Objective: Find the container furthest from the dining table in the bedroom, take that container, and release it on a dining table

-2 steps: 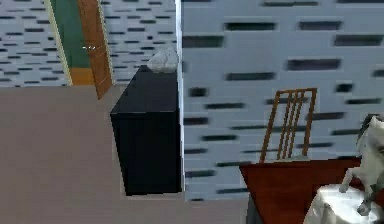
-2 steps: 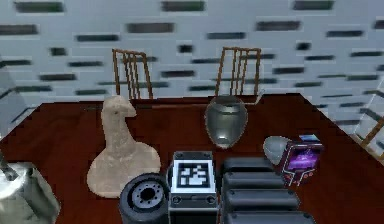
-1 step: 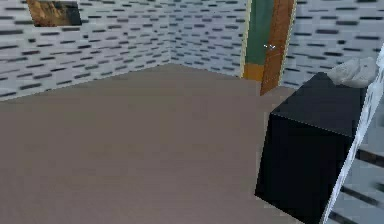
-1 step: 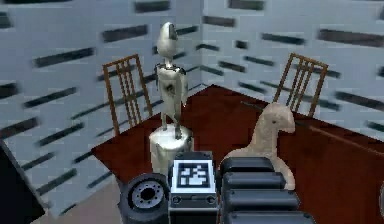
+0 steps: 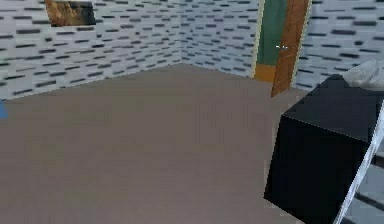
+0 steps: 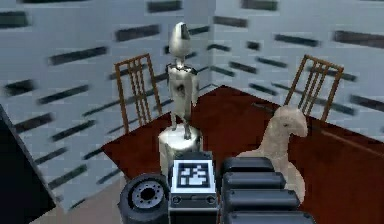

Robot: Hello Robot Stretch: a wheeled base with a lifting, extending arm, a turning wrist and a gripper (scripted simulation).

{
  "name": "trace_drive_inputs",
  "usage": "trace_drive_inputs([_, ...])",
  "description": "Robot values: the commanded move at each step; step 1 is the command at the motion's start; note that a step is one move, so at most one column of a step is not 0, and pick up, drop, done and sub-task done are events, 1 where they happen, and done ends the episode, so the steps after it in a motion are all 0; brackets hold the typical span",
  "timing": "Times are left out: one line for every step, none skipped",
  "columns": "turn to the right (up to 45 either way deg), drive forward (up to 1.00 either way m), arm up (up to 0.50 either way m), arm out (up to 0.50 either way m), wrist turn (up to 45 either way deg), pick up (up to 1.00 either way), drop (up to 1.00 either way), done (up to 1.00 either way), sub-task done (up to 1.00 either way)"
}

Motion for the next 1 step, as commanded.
trace_drive_inputs([45.0, 0.0, 0.0, 0.0, 0.0, 0.0, 0.0, 0.0, 0.0])
